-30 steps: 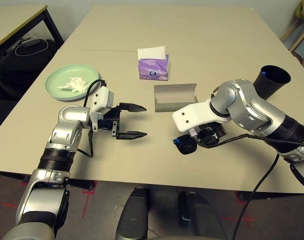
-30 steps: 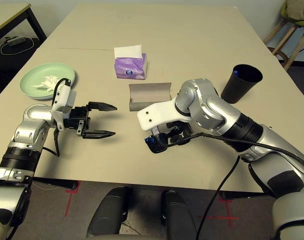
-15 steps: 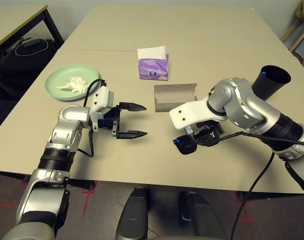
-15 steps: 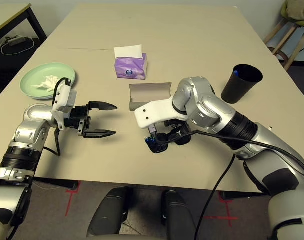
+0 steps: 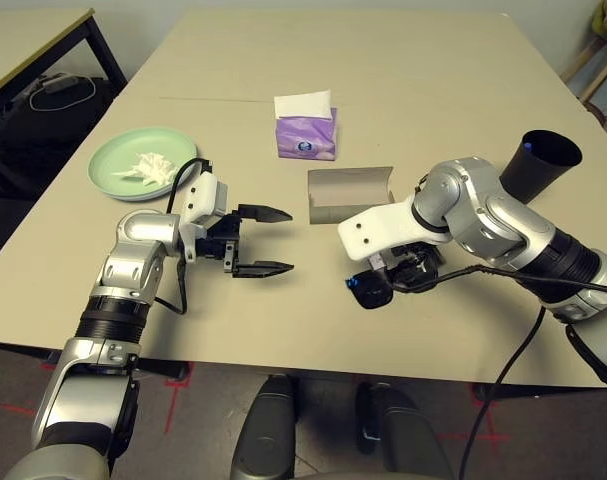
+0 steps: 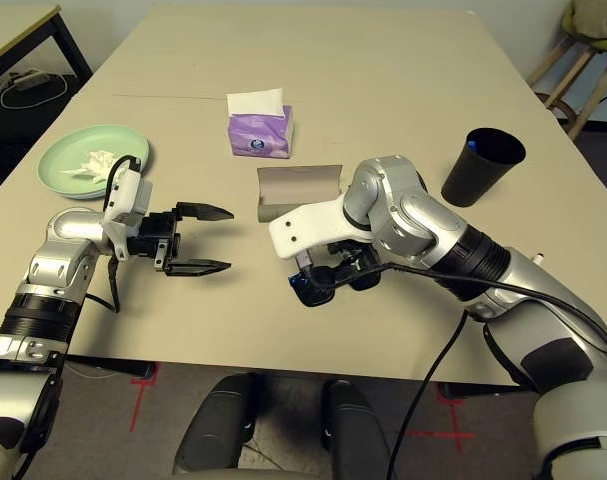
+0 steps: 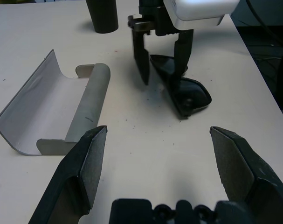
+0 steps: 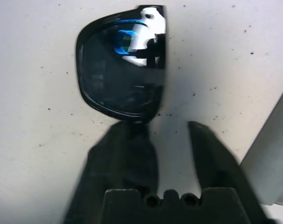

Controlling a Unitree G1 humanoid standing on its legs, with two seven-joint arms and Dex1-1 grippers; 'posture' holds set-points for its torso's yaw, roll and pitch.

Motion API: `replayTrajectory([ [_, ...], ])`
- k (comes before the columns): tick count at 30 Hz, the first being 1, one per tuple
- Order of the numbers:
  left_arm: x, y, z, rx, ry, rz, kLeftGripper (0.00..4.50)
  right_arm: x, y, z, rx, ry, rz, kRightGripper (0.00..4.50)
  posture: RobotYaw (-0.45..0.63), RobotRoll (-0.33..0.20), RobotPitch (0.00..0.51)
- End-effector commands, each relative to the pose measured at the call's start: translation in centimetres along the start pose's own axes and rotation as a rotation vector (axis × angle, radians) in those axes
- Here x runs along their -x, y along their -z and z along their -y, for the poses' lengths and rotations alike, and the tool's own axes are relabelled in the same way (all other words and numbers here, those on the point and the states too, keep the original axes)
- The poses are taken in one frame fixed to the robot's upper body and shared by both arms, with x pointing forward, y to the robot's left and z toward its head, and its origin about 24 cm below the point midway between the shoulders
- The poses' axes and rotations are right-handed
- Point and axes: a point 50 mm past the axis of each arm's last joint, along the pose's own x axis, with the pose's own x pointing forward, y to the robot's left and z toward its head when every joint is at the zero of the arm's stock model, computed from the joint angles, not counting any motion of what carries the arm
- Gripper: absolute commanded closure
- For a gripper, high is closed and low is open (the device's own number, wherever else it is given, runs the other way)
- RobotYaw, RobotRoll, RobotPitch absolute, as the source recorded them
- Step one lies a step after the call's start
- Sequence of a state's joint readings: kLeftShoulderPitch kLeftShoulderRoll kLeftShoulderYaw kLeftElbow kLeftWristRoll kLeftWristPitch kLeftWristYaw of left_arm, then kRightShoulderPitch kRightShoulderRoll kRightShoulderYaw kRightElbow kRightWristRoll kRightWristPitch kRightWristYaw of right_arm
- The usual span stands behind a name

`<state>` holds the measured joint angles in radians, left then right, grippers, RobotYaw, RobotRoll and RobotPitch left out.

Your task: Organize and tidy the items on the table.

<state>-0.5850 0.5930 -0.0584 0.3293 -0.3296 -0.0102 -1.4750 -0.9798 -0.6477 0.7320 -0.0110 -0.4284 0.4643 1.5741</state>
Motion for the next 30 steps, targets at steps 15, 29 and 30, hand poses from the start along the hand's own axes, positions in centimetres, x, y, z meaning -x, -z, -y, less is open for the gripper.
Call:
replayTrajectory([
  [15, -0.3, 0.0, -0.1, -0.012, 0.014, -0.017, 0.00, 2.4, -0.1, 0.2, 0.033, 0.049, 0.029, 4.19, 0.28, 0.000, 0.142],
  [29, 0.4, 0.2, -1.0, 0.061, -0.143, -0.022, 0.00, 4.3, -1.3, 2.7, 0.054, 0.371, 0.069, 4.19, 0.26, 0.000, 0.126],
  [30, 0.5, 0.2, -1.2, 0.063, -0.164, -0.026, 0.00, 4.2, -1.2, 3.1, 0.044, 0.399, 0.066, 4.19, 0.26, 0.000, 0.126],
])
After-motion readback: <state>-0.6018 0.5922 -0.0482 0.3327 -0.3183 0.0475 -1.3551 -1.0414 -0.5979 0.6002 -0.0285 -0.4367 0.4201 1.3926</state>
